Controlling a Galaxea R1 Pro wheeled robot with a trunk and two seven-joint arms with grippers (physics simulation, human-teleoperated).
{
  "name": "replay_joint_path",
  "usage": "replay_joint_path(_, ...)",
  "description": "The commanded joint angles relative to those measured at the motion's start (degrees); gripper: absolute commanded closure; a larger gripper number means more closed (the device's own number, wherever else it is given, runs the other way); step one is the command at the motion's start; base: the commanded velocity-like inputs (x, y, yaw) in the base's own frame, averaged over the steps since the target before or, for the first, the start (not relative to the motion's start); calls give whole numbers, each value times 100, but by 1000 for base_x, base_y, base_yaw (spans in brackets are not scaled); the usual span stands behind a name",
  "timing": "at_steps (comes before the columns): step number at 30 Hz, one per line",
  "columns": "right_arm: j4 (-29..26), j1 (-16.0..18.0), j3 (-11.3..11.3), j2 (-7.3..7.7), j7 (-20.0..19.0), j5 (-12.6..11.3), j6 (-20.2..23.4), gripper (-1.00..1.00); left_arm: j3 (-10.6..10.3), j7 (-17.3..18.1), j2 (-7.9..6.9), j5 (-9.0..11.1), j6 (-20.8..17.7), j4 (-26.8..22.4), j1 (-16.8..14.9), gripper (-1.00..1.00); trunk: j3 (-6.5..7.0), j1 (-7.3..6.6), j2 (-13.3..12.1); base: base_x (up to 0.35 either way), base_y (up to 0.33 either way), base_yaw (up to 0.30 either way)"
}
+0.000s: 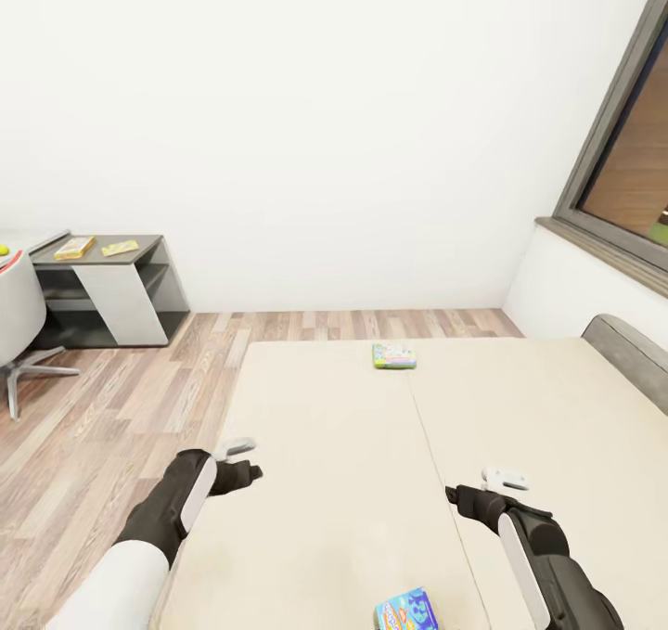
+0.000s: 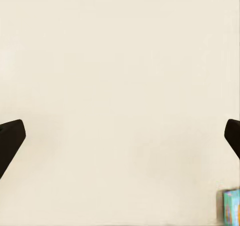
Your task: Put all the toys in the child's room - the three board games (two on the bed and one on the table), the two jigsaw puzzles on the table, and the tennis ball on the table - inside the toy box on the table in the child's room.
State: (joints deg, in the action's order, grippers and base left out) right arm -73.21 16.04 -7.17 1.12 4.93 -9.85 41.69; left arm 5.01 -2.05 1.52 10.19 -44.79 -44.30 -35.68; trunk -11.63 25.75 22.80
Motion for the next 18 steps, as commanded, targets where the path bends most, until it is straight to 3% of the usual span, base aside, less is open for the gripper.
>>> replay_joint_path(1,-2,4,5,2,52,-62,25,-100,57,198,-55,80,-144,-96,3,-100,-21,3,12,0,0,0)
replay_joint_path(2,5,4,5,2,52,-65,28,-100,134,656,-191,136,-367,-228,11,-100,-31,3,12,0,0,0)
replay_joint_path(4,15,4,5,2,52,-67,29,-100,218,1166,-358,172,-572,-313,17,-100,-49,3,12,0,0,0)
replay_joint_path(8,98,8,5,2,52,-69,32,-100,425,2928,-932,220,-935,-434,27,-100,-87,3,12,0,0,0)
replay_joint_path(11,158,6,5,2,52,-70,32,-100,458,3581,-1136,225,-990,-449,31,-100,-115,3,12,0,0,0)
replay_joint_path(12,201,6,5,2,52,-72,32,-100,470,3959,-1242,223,-1008,-455,36,-100,-124,3,12,0,0,0)
replay_joint_path(15,302,5,2,2,52,-77,32,-100,483,4529,-1367,217,-1019,-461,41,-100,-153,3,12,0,0,0)
replay_joint_path(18,415,15,-2,2,52,-83,32,-100,491,4842,-1439,214,-1021,-464,48,-100,-181,3,12,0,0,0)
